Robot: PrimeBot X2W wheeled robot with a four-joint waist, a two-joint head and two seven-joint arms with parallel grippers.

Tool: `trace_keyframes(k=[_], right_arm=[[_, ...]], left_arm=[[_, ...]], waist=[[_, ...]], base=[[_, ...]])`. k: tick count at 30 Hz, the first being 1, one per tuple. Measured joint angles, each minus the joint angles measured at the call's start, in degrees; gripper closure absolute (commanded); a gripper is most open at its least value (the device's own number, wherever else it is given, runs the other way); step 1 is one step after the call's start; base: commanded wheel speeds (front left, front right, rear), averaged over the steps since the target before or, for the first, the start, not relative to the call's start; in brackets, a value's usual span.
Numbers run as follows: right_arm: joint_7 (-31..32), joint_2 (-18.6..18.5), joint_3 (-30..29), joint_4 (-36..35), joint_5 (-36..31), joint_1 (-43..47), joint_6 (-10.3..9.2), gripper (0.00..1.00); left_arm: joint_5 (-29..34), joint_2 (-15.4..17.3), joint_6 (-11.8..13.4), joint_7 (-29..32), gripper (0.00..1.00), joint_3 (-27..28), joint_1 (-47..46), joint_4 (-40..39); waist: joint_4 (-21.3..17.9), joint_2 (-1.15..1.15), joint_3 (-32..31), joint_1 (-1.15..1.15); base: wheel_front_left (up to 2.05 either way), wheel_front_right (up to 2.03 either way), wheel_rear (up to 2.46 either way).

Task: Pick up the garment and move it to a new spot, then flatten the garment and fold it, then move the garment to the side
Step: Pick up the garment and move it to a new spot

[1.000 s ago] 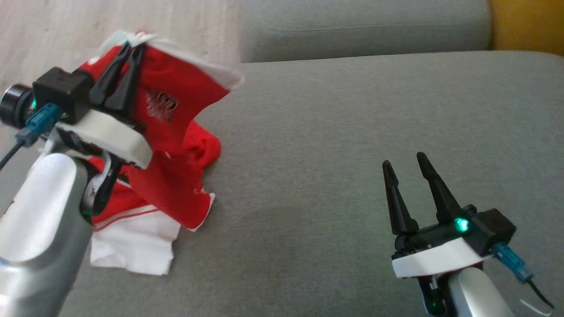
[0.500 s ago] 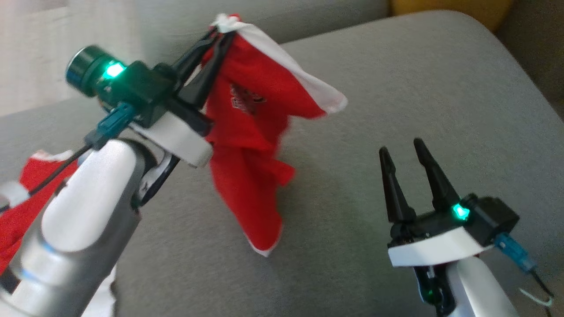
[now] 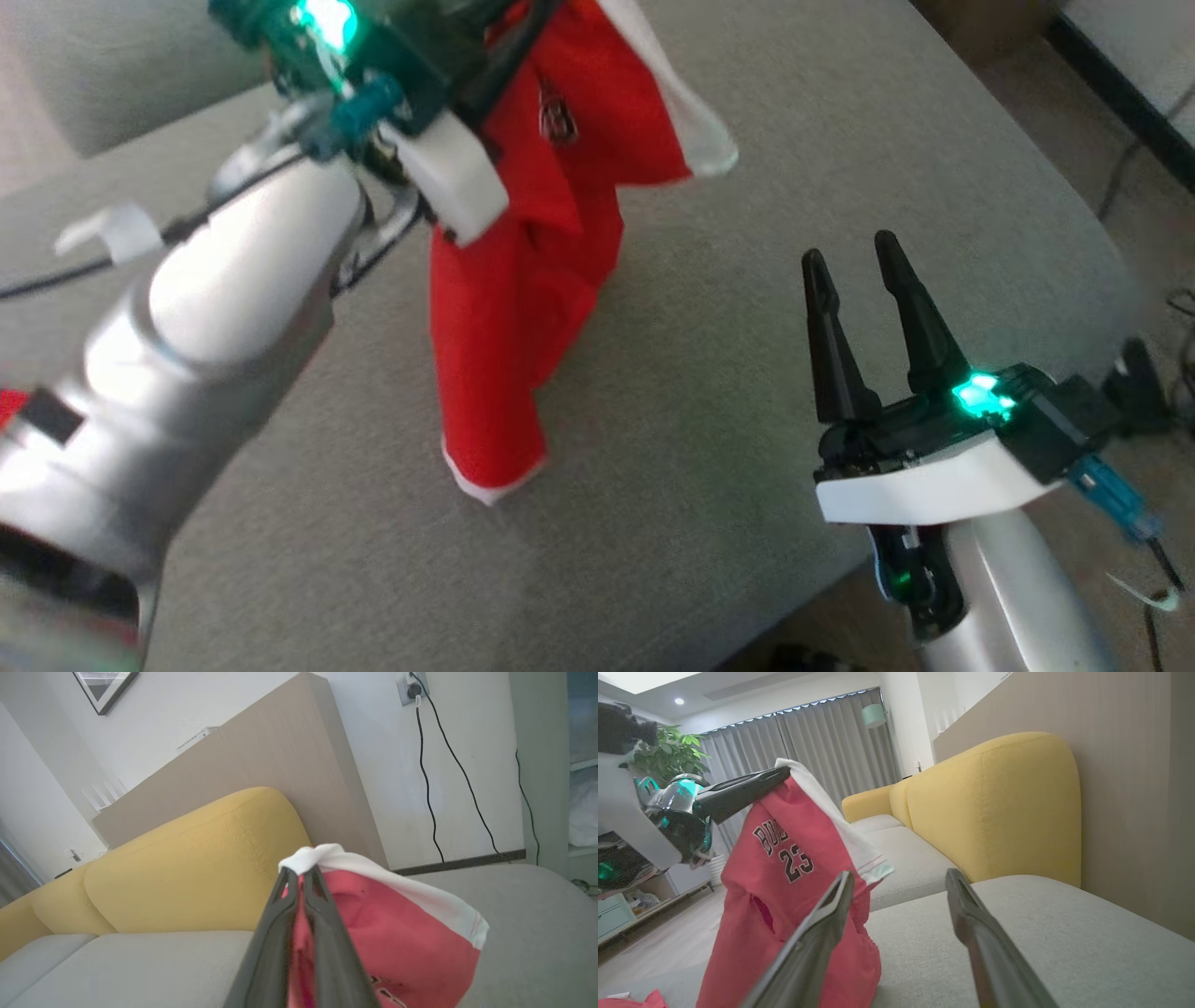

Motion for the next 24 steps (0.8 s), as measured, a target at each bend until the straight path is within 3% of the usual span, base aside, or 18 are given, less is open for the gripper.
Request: trace_keyframes(k=[1,6,10,19,24], right_arm=[[0.00,0.01,0.13,-0.23,0.15,-0.13,0.00,0.00],[0.00,0.01,-0.13,-0.26,0.49,-0.11,0.00,0.00],[0.00,0.01,-0.59,-0.16,0.38,-0.11,0.00,0.00],[0.00,0.02,-2.88,0.59,-2.69,0.16,0.00,0.00],[0.00,0.01,-5.01,1.10,-4.71,0.57,0.00,0.00]], left_arm=[[-0.74,-0.25,0.00,-1.18,0.00,-0.90,-1.56,1.27],[-3.48,-3.34,0.00,-7.56,0.00,-3.61,-6.99,6.68],[-5.36,-5.36,0.00,-10.91,0.00,-3.69,-7.49,10.83],[-8.27,-3.97,0.71,-14.49,0.00,-2.21,-2.81,15.47],[-10.05,-1.34,3.44,-15.47,0.00,-0.31,5.04,13.51]], waist=[[-0.66,0.00,0.59,0.00],[-2.44,0.00,2.78,0.00],[-1.06,0.00,2.64,-0.01],[5.53,0.00,0.53,-0.01],[10.55,0.00,-1.40,-0.01]], base=[[0.00,0.00,0.00],[0.00,0.00,0.00],[0.00,0.00,0.00],[0.00,0.00,0.00],[0.00,0.00,0.00]])
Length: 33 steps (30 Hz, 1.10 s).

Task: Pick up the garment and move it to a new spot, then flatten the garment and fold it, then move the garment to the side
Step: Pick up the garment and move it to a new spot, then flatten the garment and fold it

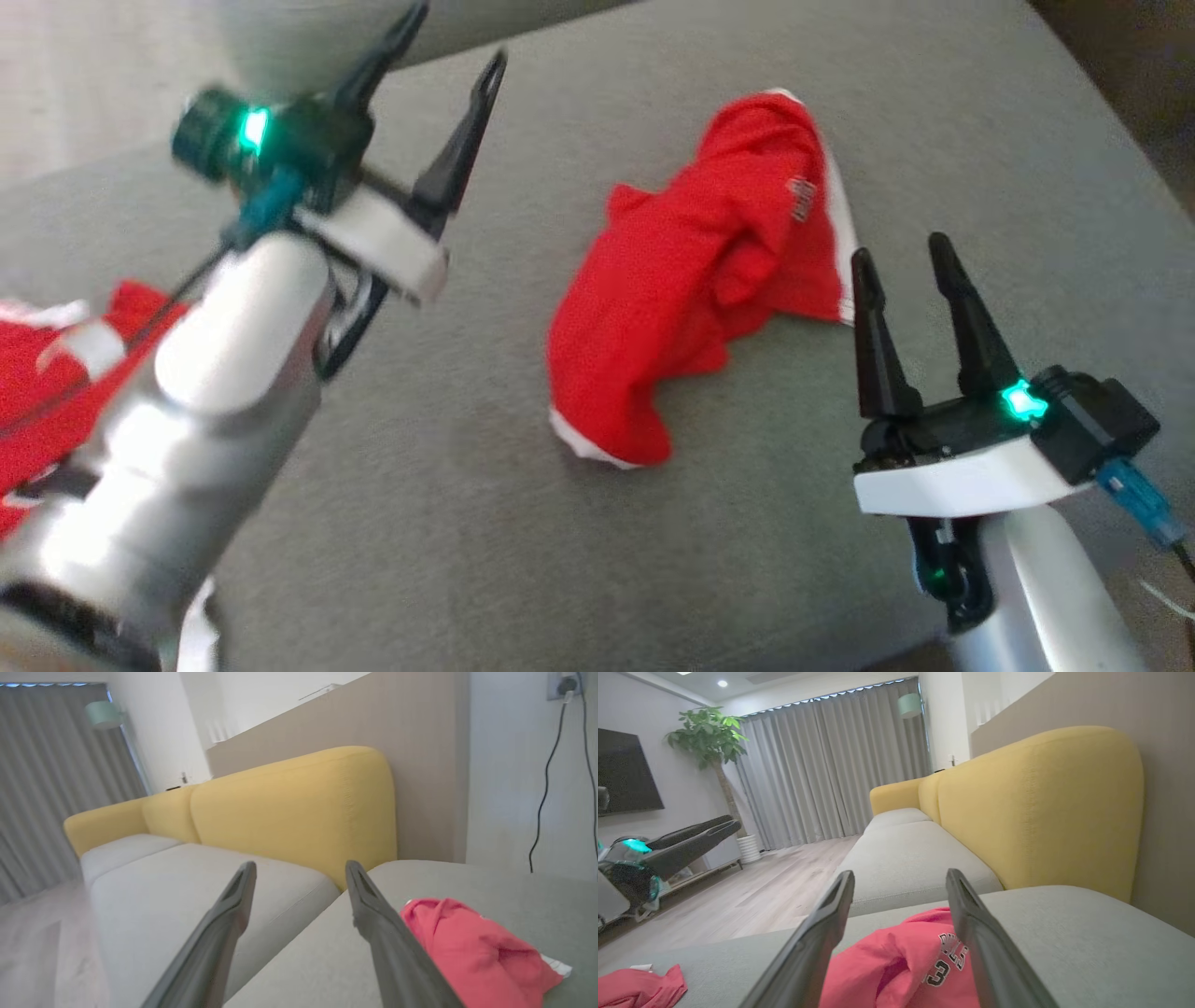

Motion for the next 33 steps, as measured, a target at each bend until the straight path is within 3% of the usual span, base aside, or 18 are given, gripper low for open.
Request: trace_keyframes(k=[5,10,16,19,26,33], right_arm=[[0.00,-0.01,-2.05,0.74,-1.99,2.44,0.00,0.00],[0.00,0.04,-2.82,1.91,-3.85,5.33,0.00,0.00],[0.00,0.03,-3.94,3.12,-4.05,8.26,0.00,0.00],[0.00,0.05,-4.15,3.34,-4.06,8.92,0.00,0.00],[0.00,0.08,-6.00,4.99,-5.35,9.18,0.00,0.00],[0.01,0.09,-9.09,18.18,-6.47,6.76,0.00,0.00]], left_arm=[[-2.19,1.92,3.64,-0.22,0.00,2.53,10.52,-6.17],[-3.47,4.25,9.33,-0.22,0.00,7.32,24.12,-15.95],[-2.70,3.54,14.97,-0.29,0.00,11.31,40.78,-25.38],[-1.18,3.10,15.81,-0.29,0.00,12.22,44.60,-27.38],[1.93,0.86,15.11,-0.29,0.00,14.43,47.14,-29.00],[3.26,-0.49,13.13,-0.29,0.00,15.37,46.75,-27.87]], waist=[[5.62,0.00,-2.24,0.00],[10.90,0.00,-4.71,-0.01],[15.71,0.00,-7.41,-0.02],[16.74,0.00,-8.03,-0.01],[18.28,0.00,-8.31,-0.01],[19.14,0.00,-6.81,0.00]], base=[[0.00,0.00,0.00],[0.00,0.00,0.00],[0.00,0.00,0.00],[0.00,0.00,0.00],[0.00,0.00,0.00],[0.00,0.00,0.00]])
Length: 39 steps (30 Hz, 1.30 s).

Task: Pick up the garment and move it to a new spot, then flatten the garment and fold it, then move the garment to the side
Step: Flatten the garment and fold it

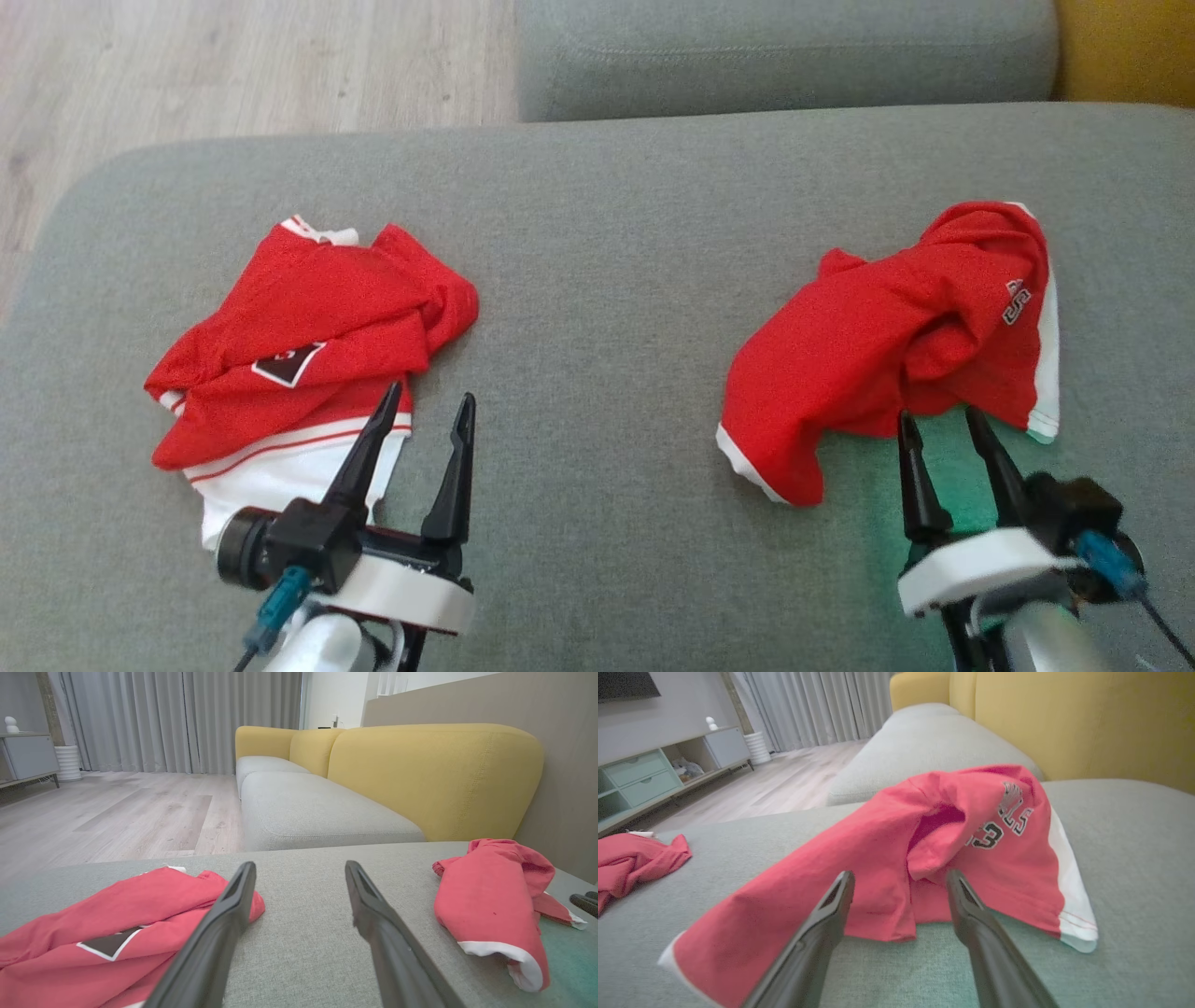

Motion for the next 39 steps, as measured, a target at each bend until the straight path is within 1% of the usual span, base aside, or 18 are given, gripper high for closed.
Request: trace_keyframes(k=[3,4,10,14,15,16,19,22,27,30,32,35,37,39], right_arm=[[0.02,-0.01,-0.79,5.99,0.23,-3.81,0.00,0.00],[0.02,-0.01,-0.78,9.21,0.23,-6.15,0.00,0.00],[0.01,-0.03,-1.22,17.35,0.24,-10.39,0.00,0.00],[0.01,-0.03,-0.99,21.23,0.23,-12.17,0.00,0.00],[0.01,-0.03,-0.60,21.84,0.30,-12.56,0.00,0.45],[0.01,-0.03,-0.24,22.16,0.55,-12.94,0.00,1.00],[0.01,-0.03,0.34,21.30,0.56,-13.54,0.00,1.00],[0.01,-0.03,0.08,18.08,0.40,-13.52,0.00,1.00],[0.01,-0.03,-2.83,12.30,-1.24,-12.16,0.00,1.00],[0.01,0.01,-6.11,9.94,-5.03,-9.73,0.00,1.00],[0.36,0.03,-9.92,8.23,-8.39,-8.13,0.00,1.00],[3.36,-0.03,-15.80,3.74,-12.43,-7.41,0.00,1.00],[5.88,-0.40,-18.26,0.99,-13.85,-7.81,0.00,1.00],[8.68,-1.51,-20.35,-0.84,-15.37,-8.62,0.00,1.00]], left_arm=[[0.18,-0.31,-0.59,0.00,0.00,0.04,-0.54,0.79],[0.78,-0.69,-0.96,0.00,0.00,0.07,-0.63,0.94],[1.57,-1.43,-1.49,0.00,0.00,0.25,-1.60,1.78],[1.92,-1.59,-1.52,-0.01,0.00,0.46,-2.09,1.92],[2.04,-1.66,-1.55,0.00,0.00,0.48,-2.09,2.07],[2.11,-1.74,-1.89,0.00,0.00,0.55,-2.09,2.16],[2.10,-1.98,-1.93,0.00,0.00,1.22,-2.07,2.47],[2.10,-2.15,-1.96,0.00,0.00,2.03,-2.06,2.56],[2.10,-3.05,-2.22,0.00,0.00,2.93,-1.41,2.65],[2.10,-3.24,-2.50,0.00,0.00,4.11,-1.01,2.64],[2.10,-3.44,-2.53,0.00,0.00,4.56,-0.22,2.63],[2.20,-4.25,-3.19,0.00,0.00,5.31,0.87,2.57],[2.54,-4.82,-3.52,0.00,0.00,5.54,0.80,2.57],[3.05,-5.45,-4.01,0.00,0.00,5.57,0.72,2.57]], waist=[[0.45,0.00,0.90,0.00],[0.78,0.00,1.57,0.00],[2.06,0.00,3.16,0.01],[2.44,0.00,3.72,0.01],[2.40,0.00,3.74,0.01],[2.31,0.00,3.73,0.01],[1.71,0.00,3.56,0.01],[0.85,0.00,3.19,0.01],[-0.96,0.00,1.87,0.00],[-2.31,0.00,0.90,0.00],[-3.29,0.00,0.26,0.00],[-4.80,0.00,-0.42,-0.01],[-5.57,0.00,-0.55,0.00],[-5.87,0.00,-0.42,0.00]], base=[[0.00,0.00,0.00],[0.00,0.00,0.00],[0.00,0.00,0.00],[0.00,0.00,0.00],[0.00,0.00,0.00],[0.00,0.00,0.00],[0.00,0.00,0.00],[0.00,0.00,0.00],[0.00,0.00,0.00],[0.00,0.00,0.00],[0.00,0.00,0.00],[0.00,0.00,0.00],[0.00,0.00,0.00],[0.00,0.00,0.00]])
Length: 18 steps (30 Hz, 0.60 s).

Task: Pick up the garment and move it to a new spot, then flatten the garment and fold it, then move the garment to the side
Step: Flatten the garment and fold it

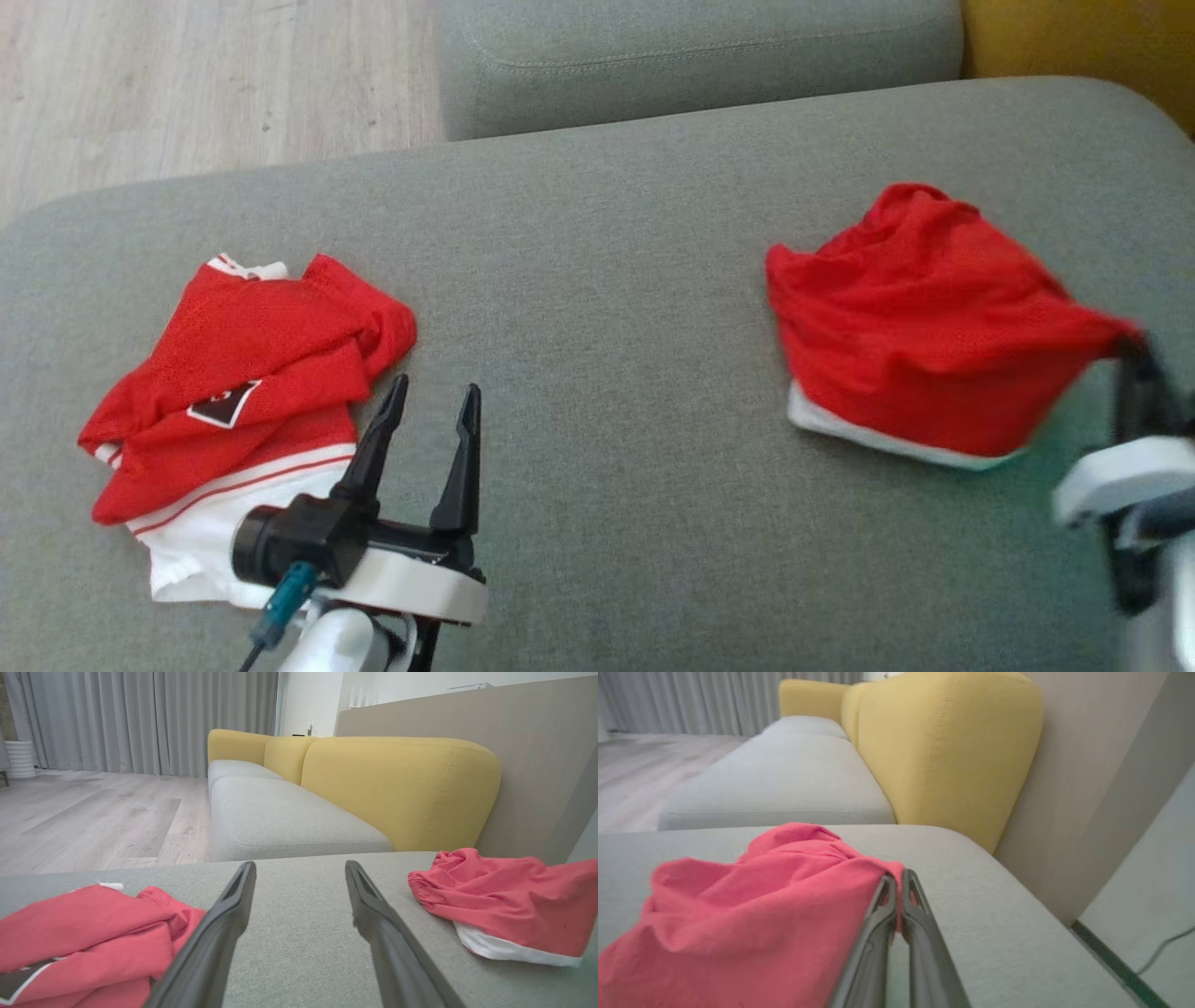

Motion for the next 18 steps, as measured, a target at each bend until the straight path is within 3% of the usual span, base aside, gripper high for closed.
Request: trace_keyframes(k=[6,7,8,9,10,13,18], right_arm=[[9.09,-4.25,-8.05,-2.59,-6.38,-3.24,0.00,1.00],[9.09,-4.25,-8.05,-2.59,-6.38,-3.24,0.00,0.96],[10.32,-4.44,-9.51,-2.59,-7.76,-3.42,0.00,0.09],[11.03,-4.50,-10.78,-2.76,-9.48,-3.41,0.00,0.09],[11.45,-4.34,-12.40,-3.12,-11.04,-3.40,0.00,0.00],[10.78,-3.04,-15.72,-5.32,-13.85,-3.94,0.00,0.00],[4.46,0.69,-13.00,-9.76,-14.84,-4.66,0.00,0.00]], left_arm=[[0.78,-1.55,-1.08,0.00,0.00,0.59,-0.03,0.38],[0.78,-1.55,-1.08,0.00,0.00,0.59,-0.03,0.38],[1.13,-1.78,-1.52,-0.01,0.00,0.65,-0.05,0.62],[1.35,-1.98,-1.60,0.00,0.00,0.74,-0.06,0.88],[1.49,-2.20,-2.01,0.00,0.00,0.99,-0.06,1.15],[1.88,-2.81,-2.26,-0.01,0.00,2.12,-0.07,1.53],[2.66,-3.21,-3.04,0.00,0.00,2.78,-0.07,1.98]], waist=[[0.34,0.00,0.69,0.01],[0.34,0.00,0.69,0.01],[0.56,0.00,0.76,0.01],[0.80,0.00,0.85,0.00],[1.09,0.00,0.95,0.00],[1.78,0.00,1.25,0.01],[2.13,0.00,1.56,0.01]], base=[[0.00,0.00,0.00],[0.00,0.00,0.00],[0.00,0.00,0.00],[0.00,0.00,0.00],[0.00,0.00,0.00],[0.00,0.00,0.00],[0.00,0.00,0.00]])
